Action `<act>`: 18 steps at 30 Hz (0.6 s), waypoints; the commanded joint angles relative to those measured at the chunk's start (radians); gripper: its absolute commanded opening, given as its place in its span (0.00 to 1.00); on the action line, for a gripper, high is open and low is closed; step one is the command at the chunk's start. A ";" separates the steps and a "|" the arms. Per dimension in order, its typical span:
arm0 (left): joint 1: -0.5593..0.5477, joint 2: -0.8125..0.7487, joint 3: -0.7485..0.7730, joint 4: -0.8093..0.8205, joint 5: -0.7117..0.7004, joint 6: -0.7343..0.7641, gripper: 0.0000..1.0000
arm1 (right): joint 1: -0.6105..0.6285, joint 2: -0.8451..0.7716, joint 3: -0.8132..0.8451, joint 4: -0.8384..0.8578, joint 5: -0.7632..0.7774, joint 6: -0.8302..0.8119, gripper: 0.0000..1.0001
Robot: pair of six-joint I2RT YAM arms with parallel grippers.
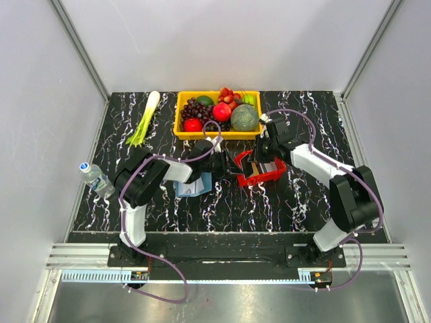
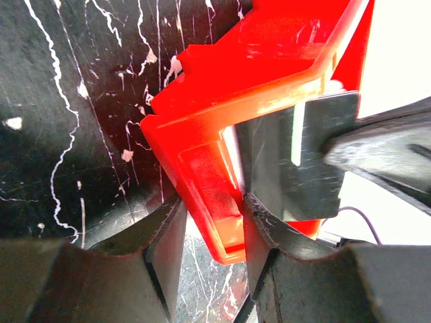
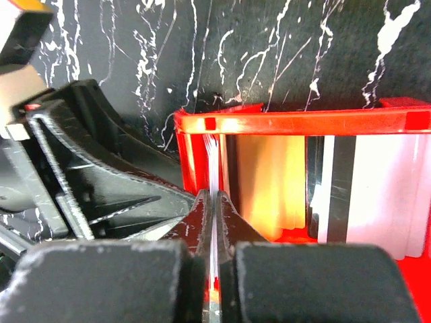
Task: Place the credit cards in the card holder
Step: Pick up the credit card from the storage box.
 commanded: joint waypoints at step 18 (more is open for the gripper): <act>-0.022 -0.014 0.024 0.011 -0.005 0.038 0.30 | 0.088 -0.004 0.091 -0.124 0.077 -0.112 0.02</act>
